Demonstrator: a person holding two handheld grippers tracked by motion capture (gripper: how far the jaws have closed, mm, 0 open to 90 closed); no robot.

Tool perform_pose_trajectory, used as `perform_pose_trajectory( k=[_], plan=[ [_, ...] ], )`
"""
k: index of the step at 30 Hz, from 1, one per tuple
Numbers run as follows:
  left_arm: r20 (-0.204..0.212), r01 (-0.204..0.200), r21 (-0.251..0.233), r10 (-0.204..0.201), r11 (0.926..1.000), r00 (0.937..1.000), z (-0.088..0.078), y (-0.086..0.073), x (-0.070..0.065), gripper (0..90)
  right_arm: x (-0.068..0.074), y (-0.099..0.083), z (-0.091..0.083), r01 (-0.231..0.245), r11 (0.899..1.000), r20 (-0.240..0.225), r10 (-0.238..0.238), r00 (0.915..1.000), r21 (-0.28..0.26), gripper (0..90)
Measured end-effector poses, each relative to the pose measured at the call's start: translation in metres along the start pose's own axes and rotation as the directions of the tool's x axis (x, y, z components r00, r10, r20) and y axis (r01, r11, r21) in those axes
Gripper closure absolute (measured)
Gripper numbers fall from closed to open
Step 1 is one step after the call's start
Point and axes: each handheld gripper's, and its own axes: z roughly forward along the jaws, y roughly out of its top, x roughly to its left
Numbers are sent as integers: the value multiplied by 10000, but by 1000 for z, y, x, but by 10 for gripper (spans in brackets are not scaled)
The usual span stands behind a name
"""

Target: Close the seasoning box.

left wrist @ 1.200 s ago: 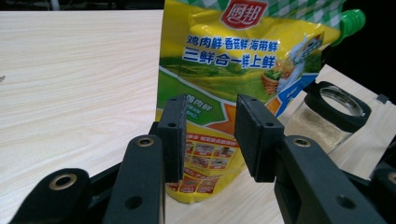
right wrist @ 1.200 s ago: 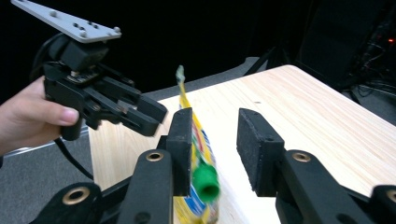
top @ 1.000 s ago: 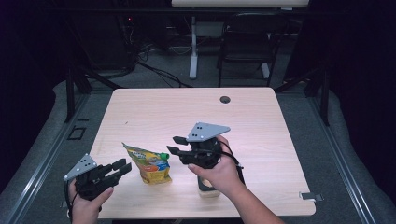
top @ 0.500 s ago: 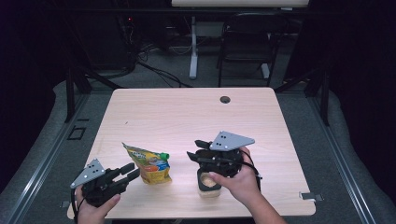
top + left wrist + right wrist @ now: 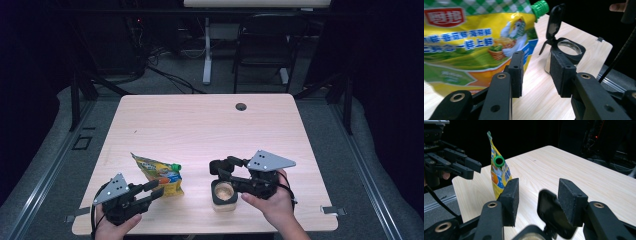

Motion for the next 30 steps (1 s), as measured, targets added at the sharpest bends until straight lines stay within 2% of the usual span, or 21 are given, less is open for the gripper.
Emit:
perform_pose_trajectory(
  k=[3, 7, 8, 9, 11, 14, 15, 19, 21, 22, 23, 25, 27, 29, 30],
  plan=[
    [-19, 48, -123, -48, 9999, 10000, 5, -1, -4, 637, -1, -7, -8, -90, 9999, 53, 90, 9999, 57, 525],
    [246, -111, 58, 110, 9999, 9996, 8, 0, -7, 626, -3, -18, -16, -350, 9990, 32, 349, 9994, 262, 572],
    [128, -53, -76, 54, 10000, 9999, 10, 0, -9, 621, -3, -20, -18, -367, 9989, 46, 366, 9993, 277, 584],
    [293, -75, -32, 76, 10000, 9995, 10, 1, -9, 621, -4, -23, -19, -363, 9989, 98, 360, 9993, 298, 588],
    [252, -112, -61, 114, 9999, 9996, 13, 2, -11, 621, -4, -28, -21, -416, 9986, 154, 411, 9990, 312, 599],
    [478, -132, -23, 133, 9999, 9988, 19, 3, -16, 623, -3, -35, -24, -453, 9983, 255, 444, 9987, 368, 625],
    [665, -166, 10, 165, 9999, 9977, 21, 4, -18, 625, -3, -39, -24, -531, 9976, 290, 518, 9982, 451, 629],
    [714, -319, 63, 313, 9995, 9970, 32, 5, -26, 633, -3, -53, -25, -652, 9952, 482, 618, 9969, 732, 684],
    [909, -364, 39, 359, 9993, 9952, 37, 5, -28, 641, -4, -60, -25, -708, 9942, 529, 667, 9964, 807, 727],
    [826, -395, 9, 393, 9992, 9958, 39, 4, -29, 649, -4, -64, -26, -743, 9939, 566, 698, 9960, 819, 752],
    [966, -391, 1, 389, 9992, 9946, 41, 4, -30, 655, -5, -68, -26, -785, 9936, 602, 737, 9955, 816, 774],
    [848, -500, 5, 498, 9987, 9952, 44, 3, -31, 668, -5, -75, -25, -800, 9929, 736, 736, 9946, 878, 808],
    [885, -408, 12, 406, 9992, 9953, 48, 2, -30, 682, -6, -81, -23, -974, 9913, 745, 909, 9931, 882, 830],
    [1013, -251, 30, 247, 9997, 9946, 52, 0, -28, 692, -8, -86, -22, -950, 9893, 850, 859, 9927, 1109, 844],
    [835, -244, 53, 239, 9997, 9962, 54, -1, -29, 696, -9, -88, -21, -1031, 9878, 867, 933, 9919, 1171, 847]
  ],
)
